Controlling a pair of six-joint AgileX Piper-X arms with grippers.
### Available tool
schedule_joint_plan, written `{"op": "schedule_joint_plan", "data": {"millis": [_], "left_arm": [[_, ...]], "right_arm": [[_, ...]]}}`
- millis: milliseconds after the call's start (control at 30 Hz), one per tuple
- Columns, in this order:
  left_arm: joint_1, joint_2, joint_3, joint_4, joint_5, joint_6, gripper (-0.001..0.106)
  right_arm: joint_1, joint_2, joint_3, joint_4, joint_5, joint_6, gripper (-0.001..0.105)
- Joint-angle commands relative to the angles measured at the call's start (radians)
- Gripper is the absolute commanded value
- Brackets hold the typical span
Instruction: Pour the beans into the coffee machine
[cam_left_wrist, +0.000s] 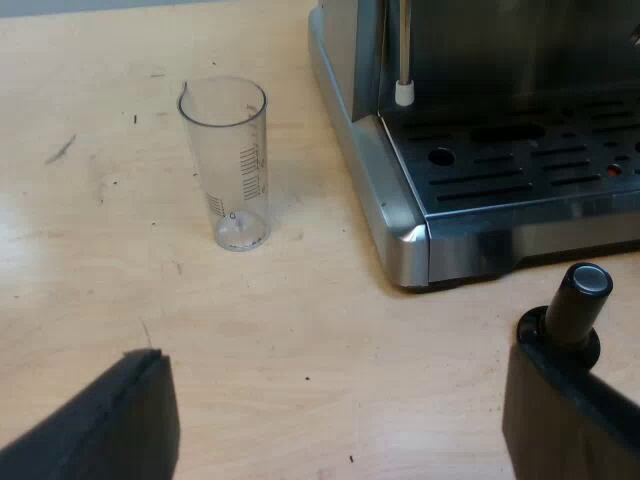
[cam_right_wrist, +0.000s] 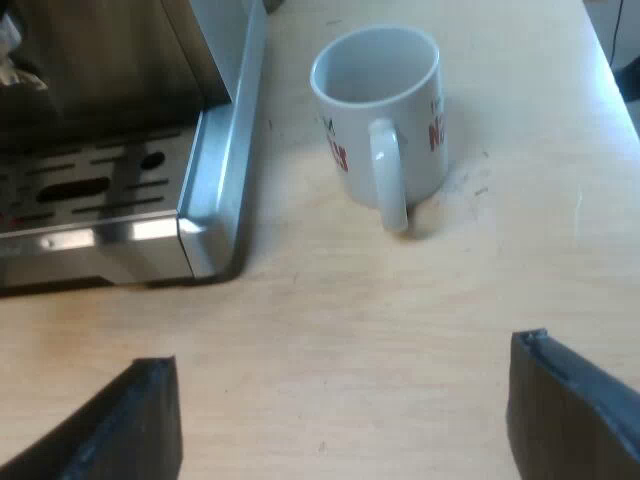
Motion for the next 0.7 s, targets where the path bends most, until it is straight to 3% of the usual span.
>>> {"op": "schedule_joint_plan", "data": {"millis": [33,433,700], "left_arm": [[-0.003,-0.042,0.006,-0.037,-0.008,0.0,0.07],[-0.003,-0.042,0.007,-0.04,-0.009,0.003,0.07],[-0.003,-0.042,0.007,-0.04,-0.001,0.003,0.07]], "right_arm": [[0.003,-0.048,0.03,-0.027,-0.016,-0.009,0.069],[0.003,-0.048,0.119,-0.028,-0.016,-0.009,0.069],[0.003,-0.048,0.122,-0.035,-0.016,-0.009,0.069]]}}
